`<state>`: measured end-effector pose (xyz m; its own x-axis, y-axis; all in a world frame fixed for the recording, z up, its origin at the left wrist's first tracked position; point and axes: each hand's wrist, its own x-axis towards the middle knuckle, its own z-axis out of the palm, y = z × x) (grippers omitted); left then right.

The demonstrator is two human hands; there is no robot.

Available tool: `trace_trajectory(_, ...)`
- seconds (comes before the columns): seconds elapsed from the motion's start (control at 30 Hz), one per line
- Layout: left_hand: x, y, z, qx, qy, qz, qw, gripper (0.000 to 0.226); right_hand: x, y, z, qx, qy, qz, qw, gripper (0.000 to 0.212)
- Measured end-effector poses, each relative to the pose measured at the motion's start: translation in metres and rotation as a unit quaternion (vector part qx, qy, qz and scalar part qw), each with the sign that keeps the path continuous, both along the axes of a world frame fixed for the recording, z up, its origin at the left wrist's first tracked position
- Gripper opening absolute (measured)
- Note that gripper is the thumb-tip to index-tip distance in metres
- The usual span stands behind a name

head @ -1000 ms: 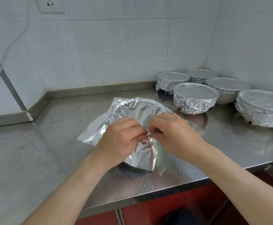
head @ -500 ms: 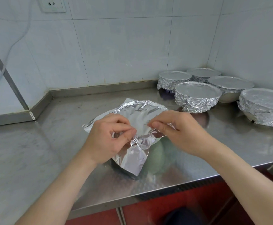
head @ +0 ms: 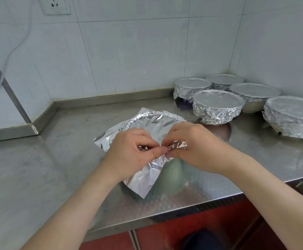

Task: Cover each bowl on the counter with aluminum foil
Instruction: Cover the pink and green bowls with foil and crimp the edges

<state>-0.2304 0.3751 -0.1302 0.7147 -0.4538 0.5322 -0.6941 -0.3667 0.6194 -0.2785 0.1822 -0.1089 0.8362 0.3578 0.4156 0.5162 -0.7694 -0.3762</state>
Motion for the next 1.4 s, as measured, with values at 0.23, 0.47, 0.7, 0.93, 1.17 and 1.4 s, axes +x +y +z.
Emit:
trace_trajectory(0.23, -0.003, -0.007, 0.003, 0.037, -0.003, 0.015, 0.999, 0.015, 0.007, 0.005, -0.009, -0.05, -0.072, -0.025, 0.996, 0.011)
trace_trajectory(0.47, -0.006, -0.008, 0.005, 0.053, -0.014, 0.048, 0.997, 0.012, 0.011, 0.009, -0.011, -0.068, -0.083, -0.023, 0.994, 0.012)
trace_trajectory(0.7, -0.001, 0.003, 0.011, 0.052, 0.025, 0.019, 0.998, 0.01, 0.008, 0.002, -0.012, 0.018, -0.028, -0.013, 0.999, 0.014)
trace_trajectory(0.93, 0.001, 0.004, 0.002, 0.033, -0.039, 0.09, 0.995, 0.01, -0.003, -0.025, -0.031, 0.413, 0.187, -0.094, 0.886, 0.07)
trace_trajectory(1.17, -0.005, -0.001, 0.0, 0.072, -0.08, 0.026, 0.994, 0.025, 0.004, -0.035, -0.048, 0.438, 0.274, -0.028, 0.855, 0.099)
trace_trajectory(1.4, -0.016, -0.025, 0.001, 0.17, -0.125, 0.034, 0.977, 0.027, 0.002, -0.026, -0.039, 0.442, 0.269, -0.01, 0.856, 0.046)
